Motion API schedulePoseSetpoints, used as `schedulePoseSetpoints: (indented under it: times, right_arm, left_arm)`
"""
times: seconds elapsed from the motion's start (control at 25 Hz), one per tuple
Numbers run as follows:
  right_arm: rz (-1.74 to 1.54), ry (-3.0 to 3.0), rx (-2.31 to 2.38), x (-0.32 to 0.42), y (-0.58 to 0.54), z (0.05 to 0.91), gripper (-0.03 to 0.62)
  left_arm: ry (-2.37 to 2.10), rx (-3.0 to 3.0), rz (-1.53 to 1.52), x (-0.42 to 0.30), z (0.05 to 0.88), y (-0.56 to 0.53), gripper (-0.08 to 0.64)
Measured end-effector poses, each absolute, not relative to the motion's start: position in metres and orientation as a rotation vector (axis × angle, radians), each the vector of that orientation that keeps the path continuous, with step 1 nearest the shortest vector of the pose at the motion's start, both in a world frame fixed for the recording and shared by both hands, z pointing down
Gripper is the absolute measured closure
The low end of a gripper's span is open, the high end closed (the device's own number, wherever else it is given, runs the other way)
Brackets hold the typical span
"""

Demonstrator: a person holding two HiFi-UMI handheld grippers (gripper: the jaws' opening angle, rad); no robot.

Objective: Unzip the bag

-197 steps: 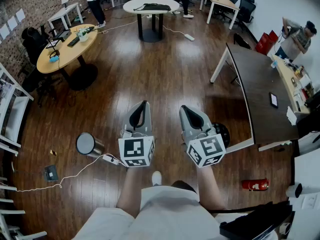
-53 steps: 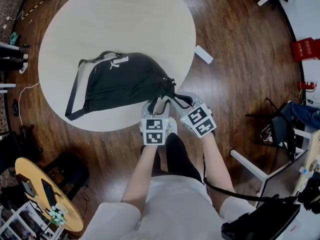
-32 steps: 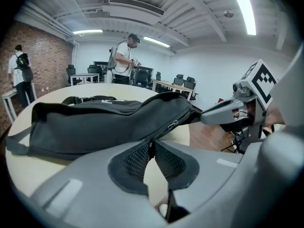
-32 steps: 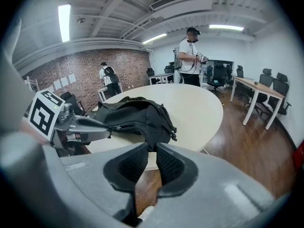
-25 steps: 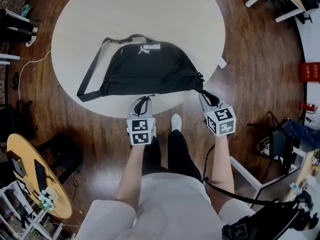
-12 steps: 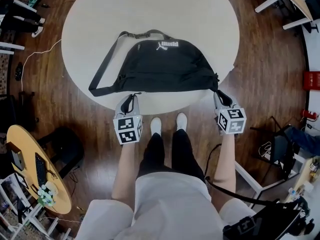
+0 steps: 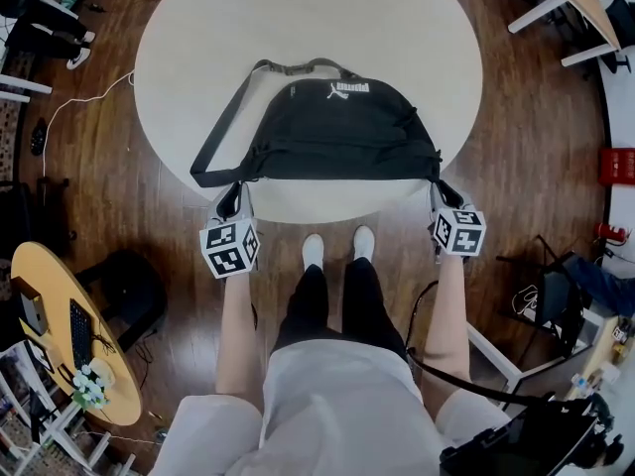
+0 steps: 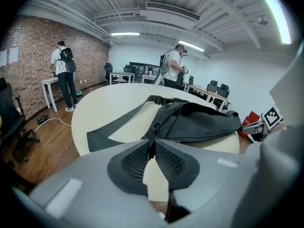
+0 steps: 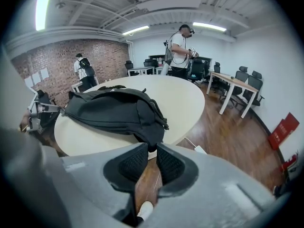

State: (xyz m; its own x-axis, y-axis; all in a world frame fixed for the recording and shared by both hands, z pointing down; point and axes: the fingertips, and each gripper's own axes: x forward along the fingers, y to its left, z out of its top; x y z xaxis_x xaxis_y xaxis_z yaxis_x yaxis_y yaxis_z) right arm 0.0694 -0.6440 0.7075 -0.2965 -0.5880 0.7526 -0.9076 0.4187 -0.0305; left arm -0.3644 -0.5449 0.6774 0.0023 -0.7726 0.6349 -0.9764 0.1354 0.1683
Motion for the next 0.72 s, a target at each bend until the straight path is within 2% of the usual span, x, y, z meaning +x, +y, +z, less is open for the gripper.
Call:
schedulePoseSetpoints:
  times: [0.4, 0.48, 0.72]
  right_arm:
    - [0.601, -2.013, 1.37, 0.075, -0.597, 0.661, 0.551]
    - [0.577, -2.058, 1.379, 0.069, -0.577, 0.637, 0.597]
    - [0.449, -2.35, 1.239, 0.019, -0.507, 0.573, 0.6]
  left_arm:
    - [-1.791, 1.746, 0.296, -0.374, 0.638, -0.493, 0.535]
    - [-1.792, 1.787, 0.28, -0.365, 0.623, -0.481, 0.541]
    - [-1.798, 1.971, 0.209, -0.297, 0.562, -0.444, 0.541]
